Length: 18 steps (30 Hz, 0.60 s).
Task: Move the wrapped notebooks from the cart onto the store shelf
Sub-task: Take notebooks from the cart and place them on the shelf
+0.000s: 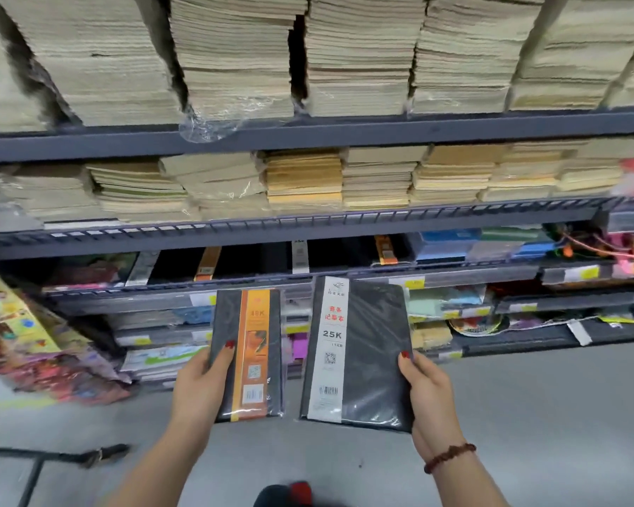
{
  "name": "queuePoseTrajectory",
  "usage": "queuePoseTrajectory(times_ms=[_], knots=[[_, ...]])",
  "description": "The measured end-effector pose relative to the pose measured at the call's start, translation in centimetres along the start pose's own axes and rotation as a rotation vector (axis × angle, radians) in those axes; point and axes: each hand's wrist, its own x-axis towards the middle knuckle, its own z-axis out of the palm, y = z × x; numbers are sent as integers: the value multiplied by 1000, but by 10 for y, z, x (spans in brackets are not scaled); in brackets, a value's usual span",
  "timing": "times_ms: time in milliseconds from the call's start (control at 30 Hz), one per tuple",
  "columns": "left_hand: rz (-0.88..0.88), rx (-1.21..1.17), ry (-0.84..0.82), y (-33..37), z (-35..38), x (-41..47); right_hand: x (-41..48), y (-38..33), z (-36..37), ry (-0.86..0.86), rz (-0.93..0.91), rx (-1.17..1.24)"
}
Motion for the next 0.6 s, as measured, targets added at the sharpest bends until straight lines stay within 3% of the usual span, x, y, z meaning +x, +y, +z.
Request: queuePoseTrajectory(times_ms=[600], knots=[[-137,-130,79,4,38,45,94,-23,33,-14,176,-93]])
